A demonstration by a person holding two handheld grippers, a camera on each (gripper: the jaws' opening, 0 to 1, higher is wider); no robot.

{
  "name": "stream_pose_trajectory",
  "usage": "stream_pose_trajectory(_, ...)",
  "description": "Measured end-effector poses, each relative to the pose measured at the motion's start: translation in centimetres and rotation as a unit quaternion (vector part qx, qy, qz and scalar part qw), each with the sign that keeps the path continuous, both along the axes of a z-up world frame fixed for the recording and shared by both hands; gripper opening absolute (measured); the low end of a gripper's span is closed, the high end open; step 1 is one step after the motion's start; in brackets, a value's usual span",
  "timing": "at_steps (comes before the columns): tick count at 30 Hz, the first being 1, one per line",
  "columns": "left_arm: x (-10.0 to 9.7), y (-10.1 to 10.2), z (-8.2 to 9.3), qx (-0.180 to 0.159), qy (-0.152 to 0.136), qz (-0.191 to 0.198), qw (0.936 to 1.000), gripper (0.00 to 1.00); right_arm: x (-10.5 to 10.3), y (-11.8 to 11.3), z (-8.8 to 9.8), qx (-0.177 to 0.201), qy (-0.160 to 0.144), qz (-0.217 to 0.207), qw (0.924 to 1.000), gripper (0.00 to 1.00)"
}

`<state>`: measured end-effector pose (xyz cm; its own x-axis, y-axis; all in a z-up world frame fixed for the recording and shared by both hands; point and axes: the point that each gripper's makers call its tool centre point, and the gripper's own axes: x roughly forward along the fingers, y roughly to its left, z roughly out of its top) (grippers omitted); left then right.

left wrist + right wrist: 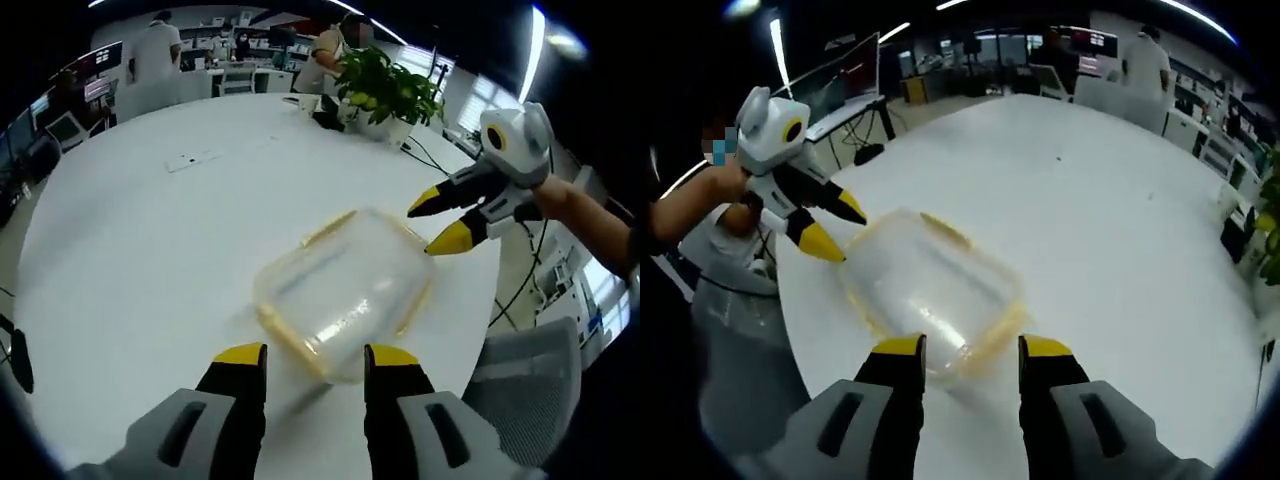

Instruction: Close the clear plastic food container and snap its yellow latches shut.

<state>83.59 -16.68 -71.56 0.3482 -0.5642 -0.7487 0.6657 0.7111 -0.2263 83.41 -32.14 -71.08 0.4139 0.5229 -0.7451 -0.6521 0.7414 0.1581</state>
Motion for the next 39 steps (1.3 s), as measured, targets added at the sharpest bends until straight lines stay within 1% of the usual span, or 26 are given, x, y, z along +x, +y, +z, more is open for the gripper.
stream_pose_trajectory(4,0.0,-0.3,-0.3,-0.013,0.010,0.012,0.9998,0.32,0.0,0.1,-0.4,0.011,0.013,-0.015,0.9997,0.33)
stream_pose_trajectory(7,-0.2,-0.6,-0.5,-0.020,0.016,0.014,0.9996,0.31,0.0,0.2,-0.7,0.007,0.017,-0.017,0.9997,0.32)
stream_pose_trajectory(8,-0.2,-0.7,-0.5,-0.022,0.019,0.015,0.9995,0.31,0.0,0.4,-0.6,0.013,0.016,-0.017,0.9996,0.32)
stream_pose_trajectory(12,0.0,-0.8,-0.6,-0.027,0.023,0.025,0.9991,0.32,0.1,0.5,-0.7,0.012,0.026,-0.020,0.9994,0.33)
stream_pose_trajectory(16,0.0,-0.8,-0.6,-0.028,0.026,0.026,0.9989,0.33,0.0,0.5,-0.8,0.015,0.036,-0.022,0.9990,0.34)
stream_pose_trajectory(21,0.1,-0.8,-0.7,-0.032,0.030,0.036,0.9984,0.33,0.1,0.6,-1.0,0.024,0.054,-0.036,0.9976,0.35)
stream_pose_trajectory(27,0.1,-1.0,-0.7,-0.034,0.028,0.031,0.9985,0.31,0.0,0.7,-1.1,0.035,0.062,-0.041,0.9966,0.32)
stream_pose_trajectory(28,0.1,-1.1,-0.7,-0.039,0.032,0.028,0.9984,0.30,0.0,1.0,-0.9,0.046,0.063,-0.038,0.9962,0.31)
stream_pose_trajectory(30,0.1,-1.3,-0.6,-0.036,0.031,0.027,0.9985,0.30,0.0,0.7,-1.1,0.044,0.067,-0.055,0.9953,0.29)
stream_pose_trajectory(31,0.0,-1.3,-0.8,-0.040,0.039,0.031,0.9979,0.28,0.0,0.7,-1.1,0.044,0.068,-0.057,0.9951,0.29)
stream_pose_trajectory(32,-0.7,-1.8,-1.1,-0.065,0.075,0.052,0.9937,0.28,0.2,0.6,-1.4,0.045,0.068,-0.070,0.9942,0.28)
stream_pose_trajectory(33,0.1,-1.4,-1.3,-0.062,0.046,0.041,0.9962,0.28,0.2,0.6,-1.5,0.050,0.073,-0.077,0.9931,0.28)
stream_pose_trajectory(34,0.2,-1.3,-1.5,-0.060,0.040,0.041,0.9965,0.28,0.3,0.7,-1.4,0.048,0.069,-0.078,0.9934,0.28)
stream_pose_trajectory(36,0.4,-1.3,-1.4,-0.060,0.040,0.044,0.9964,0.28,0.3,0.8,-1.4,0.048,0.068,-0.080,0.9933,0.28)
stream_pose_trajectory(39,0.6,-1.3,-1.3,-0.049,0.043,0.036,0.9972,0.28,0.5,0.8,-1.5,0.047,0.070,-0.082,0.9931,0.28)
